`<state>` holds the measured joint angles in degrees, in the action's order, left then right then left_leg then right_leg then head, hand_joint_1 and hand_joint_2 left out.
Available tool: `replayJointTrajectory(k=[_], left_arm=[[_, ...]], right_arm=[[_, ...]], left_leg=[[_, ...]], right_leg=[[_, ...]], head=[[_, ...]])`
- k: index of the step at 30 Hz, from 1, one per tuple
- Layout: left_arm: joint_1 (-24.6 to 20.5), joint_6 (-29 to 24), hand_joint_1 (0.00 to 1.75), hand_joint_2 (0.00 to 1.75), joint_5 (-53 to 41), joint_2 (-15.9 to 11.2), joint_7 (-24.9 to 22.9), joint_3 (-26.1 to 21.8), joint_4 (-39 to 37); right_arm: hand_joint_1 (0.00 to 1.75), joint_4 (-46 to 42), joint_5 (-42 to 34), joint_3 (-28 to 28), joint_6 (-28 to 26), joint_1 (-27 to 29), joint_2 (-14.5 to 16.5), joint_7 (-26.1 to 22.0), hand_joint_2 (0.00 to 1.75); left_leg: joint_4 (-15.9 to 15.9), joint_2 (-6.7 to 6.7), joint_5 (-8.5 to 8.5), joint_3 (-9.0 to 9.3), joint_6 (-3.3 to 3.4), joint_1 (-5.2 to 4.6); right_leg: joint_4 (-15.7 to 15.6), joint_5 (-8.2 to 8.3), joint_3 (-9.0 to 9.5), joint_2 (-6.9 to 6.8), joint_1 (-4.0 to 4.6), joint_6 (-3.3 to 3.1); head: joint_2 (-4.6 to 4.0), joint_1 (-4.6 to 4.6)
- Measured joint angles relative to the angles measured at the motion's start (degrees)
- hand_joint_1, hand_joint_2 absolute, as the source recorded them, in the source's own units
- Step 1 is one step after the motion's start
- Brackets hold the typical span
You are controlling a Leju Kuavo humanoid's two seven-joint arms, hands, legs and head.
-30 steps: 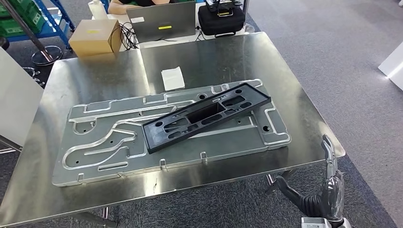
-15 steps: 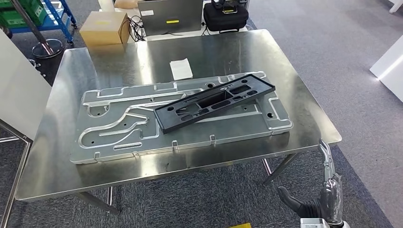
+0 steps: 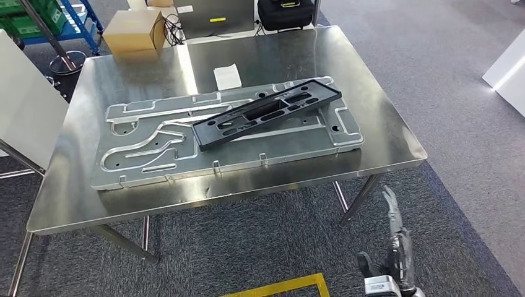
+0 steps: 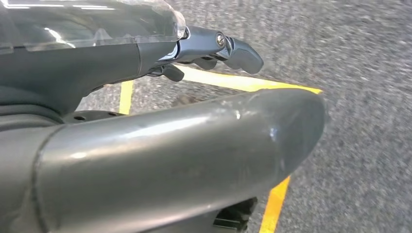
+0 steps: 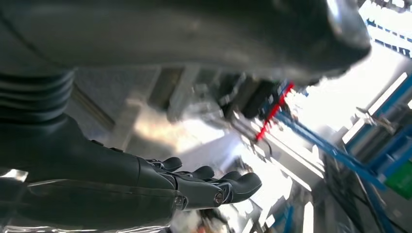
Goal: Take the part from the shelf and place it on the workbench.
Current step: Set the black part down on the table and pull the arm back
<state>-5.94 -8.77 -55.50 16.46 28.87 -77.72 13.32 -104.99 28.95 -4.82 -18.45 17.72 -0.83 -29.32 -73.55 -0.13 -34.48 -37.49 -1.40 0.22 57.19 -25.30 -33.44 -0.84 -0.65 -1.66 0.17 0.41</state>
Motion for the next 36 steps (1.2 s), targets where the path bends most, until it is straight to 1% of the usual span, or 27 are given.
replayJointTrajectory(k=[1,3,5,6,7,9,10,13,14,15,16,17,18,20,21,23,24,25,26,28,29,30,31,32,33,35,36], left_arm=[[0.0,0.0,0.00,0.00,0.1,0.0,0.0,0.0,0.0],[-0.2,-0.1,0.00,0.00,0.1,0.0,0.1,0.0,0.1],[-0.4,-0.2,0.00,0.00,0.2,0.0,0.2,0.0,0.4],[-0.4,-0.2,0.00,0.00,0.2,0.1,0.2,0.0,0.4],[-0.5,-0.3,0.00,0.00,0.2,0.1,0.2,0.0,0.5],[-0.4,-0.3,0.00,0.00,0.3,0.3,0.4,0.0,0.5],[-0.3,-0.3,0.00,0.00,0.3,0.4,0.5,0.0,0.5],[-0.3,-0.3,0.00,0.00,0.4,0.7,1.0,0.0,0.6],[-0.3,-0.2,0.00,0.00,0.6,0.8,1.3,0.1,0.7],[-0.3,-0.1,0.00,0.00,0.7,0.9,1.5,0.1,0.9],[-0.3,0.0,0.00,0.00,0.9,1.0,1.8,0.1,1.0],[-0.3,0.0,0.00,0.00,1.1,1.1,2.1,0.1,1.2],[-0.2,0.0,0.00,0.00,1.3,1.2,2.2,0.1,1.4],[0.1,-0.2,0.00,0.00,1.8,1.5,2.4,0.1,1.9],[0.3,-0.5,0.00,0.00,2.0,1.6,2.4,0.1,2.2],[0.8,-1.1,0.00,0.00,2.7,1.7,2.2,0.1,2.7],[1.0,-1.5,0.00,0.00,3.0,1.7,2.0,0.1,2.9],[1.3,-1.9,0.00,0.00,3.2,1.7,1.7,0.1,3.1],[1.5,-2.3,0.00,0.00,3.3,1.7,1.4,0.1,3.2],[1.7,-3.0,0.00,0.00,3.4,1.7,0.9,0.1,3.4],[1.8,-3.3,0.00,0.00,3.4,1.7,0.6,0.1,3.4],[1.8,-3.7,0.00,0.00,3.4,1.7,0.4,0.1,3.4],[1.8,-4.0,0.00,0.00,3.3,1.7,0.2,0.1,3.4],[1.8,-4.3,0.00,0.00,3.2,1.7,0.0,0.1,3.4],[1.8,-4.6,0.00,0.00,3.1,1.7,-0.1,0.1,3.4],[1.8,-4.9,0.00,0.00,2.8,1.7,-0.3,0.2,3.4],[1.8,-4.9,0.00,0.00,2.7,1.8,-0.3,0.2,3.4]], right_arm=[[0.00,1.7,-0.2,-1.1,0.2,-0.3,0.6,0.1,0.00],[0.00,5.1,-0.9,-3.0,0.4,-1.1,1.7,0.1,0.00],[0.00,8.6,-1.7,-5.0,0.5,-1.9,2.8,0.1,0.00],[0.00,9.9,-2.0,-5.9,0.5,-2.3,3.1,0.0,0.00],[0.00,11.2,-2.4,-6.6,0.6,-2.6,3.5,0.0,0.00],[0.00,14.1,-3.7,-7.6,0.9,-3.3,4.0,0.0,0.00],[0.00,16.2,-4.6,-7.8,1.0,-3.8,4.3,-0.4,0.00],[0.00,26.7,-9.2,-7.6,1.0,-6.6,5.5,-4.4,0.00],[0.00,31.7,-11.2,-7.0,1.0,-8.0,6.0,-6.1,0.00],[0.00,37.3,-13.2,-5.9,0.8,-9.6,6.4,-7.3,0.00],[0.00,43.2,-15.3,-4.5,0.6,-11.3,6.7,-8.0,0.00],[0.00,49.6,-17.4,-2.4,0.4,-12.9,6.9,-8.1,0.00],[0.00,55.5,-19.5,-0.1,0.1,-14.4,6.9,-8.0,0.00],[0.00,65.6,-23.1,4.9,-0.5,-16.1,6.6,-6.7,0.00],[0.00,69.4,-24.4,7.1,-1.1,-16.5,6.4,-5.5,0.00],[0.00,76.1,-26.8,11.2,-3.0,-16.7,6.0,-0.5,0.00],[0.00,78.7,-27.8,13.0,-4.4,-16.9,5.9,3.0,0.00],[0.00,81.1,-28.7,14.8,-5.9,-17.1,5.8,7.2,0.00],[0.00,83.0,-29.5,16.2,-7.1,-17.3,5.8,11.2,0.00],[0.00,86.0,-30.6,18.8,-8.7,-17.5,5.9,17.9,0.00],[0.00,87.1,-30.9,19.9,-9.0,-17.6,5.9,20.2,0.00],[0.00,88.1,-31.1,20.8,-9.2,-17.7,6.0,22.0,0.00],[0.00,89.0,-31.1,21.6,-9.3,-17.8,6.0,23.5,0.00],[0.00,89.7,-31.1,22.2,-9.3,-18.0,6.2,24.8,0.00],[0.00,90.3,-31.1,22.7,-9.3,-18.1,6.3,25.8,0.00],[0.00,91.1,-31.1,23.4,-9.1,-18.3,6.6,27.1,0.00],[0.00,91.4,-31.1,23.7,-9.1,-18.5,6.8,27.3,0.00]], left_leg=[[0.8,0.00,1.50,1.48,0.00,0.00],[7.5,0.04,4.12,7.04,0.23,-0.03],[15.2,0.04,3.73,12.24,0.81,-0.28],[17.2,0.02,3.19,13.36,1.18,-0.45],[17.9,0.00,3.22,13.44,1.57,-0.57],[18.0,0.18,4.42,12.55,2.45,-0.37],[18.1,0.33,5.13,11.98,2.89,-0.24],[18.1,0.65,7.36,9.34,3.64,-0.28],[18.0,0.71,8.13,8.31,3.68,-0.36],[17.9,0.78,8.86,7.27,3.63,-0.42],[17.7,0.82,9.57,6.17,3.56,-0.47],[17.3,0.82,10.21,5.06,3.47,-0.49],[16.9,0.75,10.76,4.03,3.34,-0.51],[16.1,0.39,11.64,2.61,2.86,-0.64],[15.9,0.24,12.01,2.34,2.54,-0.66],[15.8,0.08,12.74,2.15,1.89,-0.60],[15.4,0.04,12.26,1.86,1.55,-0.49],[14.3,0.00,10.84,1.38,1.23,-0.37],[12.2,-0.03,8.34,0.64,0.94,-0.26],[5.4,-0.02,2.23,-1.08,0.60,-0.09],[2.0,-0.02,0.41,-1.58,0.52,-0.07],[-0.2,-0.02,0.17,-1.37,0.49,-0.05],[-0.8,-0.02,1.26,-0.34,0.51,-0.05],[0.6,-0.02,3.10,1.66,0.58,-0.05],[3.9,-0.02,4.63,4.64,0.74,-0.06],[12.7,-0.01,4.44,11.07,1.20,-0.25],[15.9,0.00,3.61,13.11,1.48,-0.40]], right_leg=[[0.2,0.62,-0.95,-0.04,0.00,0.10],[0.7,1.71,-2.64,-0.09,0.01,0.44],[1.1,2.69,-3.62,-0.18,0.06,1.00],[1.2,3.23,-3.81,-0.25,0.06,1.33],[1.1,3.81,-3.88,-0.32,0.04,1.67],[1.4,3.74,-4.16,-0.14,-0.09,2.31],[2.5,2.17,-4.58,0.06,-0.11,2.53],[11.4,-6.34,-6.70,0.43,-0.16,2.96],[14.5,-7.62,-7.04,0.45,-0.18,3.08],[16.3,-7.29,-6.76,0.46,-0.20,3.15],[16.5,-5.89,-5.73,0.46,-0.23,3.16],[14.7,-4.18,-3.66,0.47,-0.26,3.10],[11.3,-3.37,-0.68,0.48,-0.28,2.95],[3.1,-4.49,5.26,0.53,-0.05,2.49],[0.6,-5.43,6.86,0.56,0.13,2.23],[-0.6,-5.38,7.05,0.55,0.31,1.57],[-0.7,-4.83,6.63,0.46,0.25,1.15],[-0.8,-4.18,6.07,0.36,0.18,0.61],[-0.9,-3.47,5.34,0.25,0.07,0.16],[-0.8,-2.13,3.55,0.09,0.18,-0.29],[-0.7,-1.41,2.50,0.02,0.24,-0.27],[-0.5,-0.67,1.38,-0.04,0.28,-0.23],[-0.3,0.02,0.25,-0.09,0.29,-0.14],[0.0,0.64,-0.83,-0.10,0.29,0.00],[0.4,1.21,-1.76,-0.09,0.29,0.18],[1.0,2.18,-2.97,-0.05,0.39,0.70],[1.1,2.72,-3.26,-0.06,0.40,1.03]], head=[[0.00,-0.01],[0.00,-0.02],[0.00,0.00],[-0.01,-0.13],[-0.01,-0.24],[-0.01,-0.47],[0.00,-0.36],[0.00,0.03],[0.00,0.07],[0.00,0.06],[0.00,0.06],[0.00,0.05],[0.00,0.06],[-0.01,0.05],[-0.01,0.08],[-0.01,0.15],[0.00,0.20],[0.00,0.10],[0.00,-0.07],[-0.01,-0.36],[-0.01,-0.39],[-0.01,-0.38],[-0.01,-0.39],[0.00,-0.39],[0.00,-0.39],[0.00,-0.38],[0.00,-0.36]])
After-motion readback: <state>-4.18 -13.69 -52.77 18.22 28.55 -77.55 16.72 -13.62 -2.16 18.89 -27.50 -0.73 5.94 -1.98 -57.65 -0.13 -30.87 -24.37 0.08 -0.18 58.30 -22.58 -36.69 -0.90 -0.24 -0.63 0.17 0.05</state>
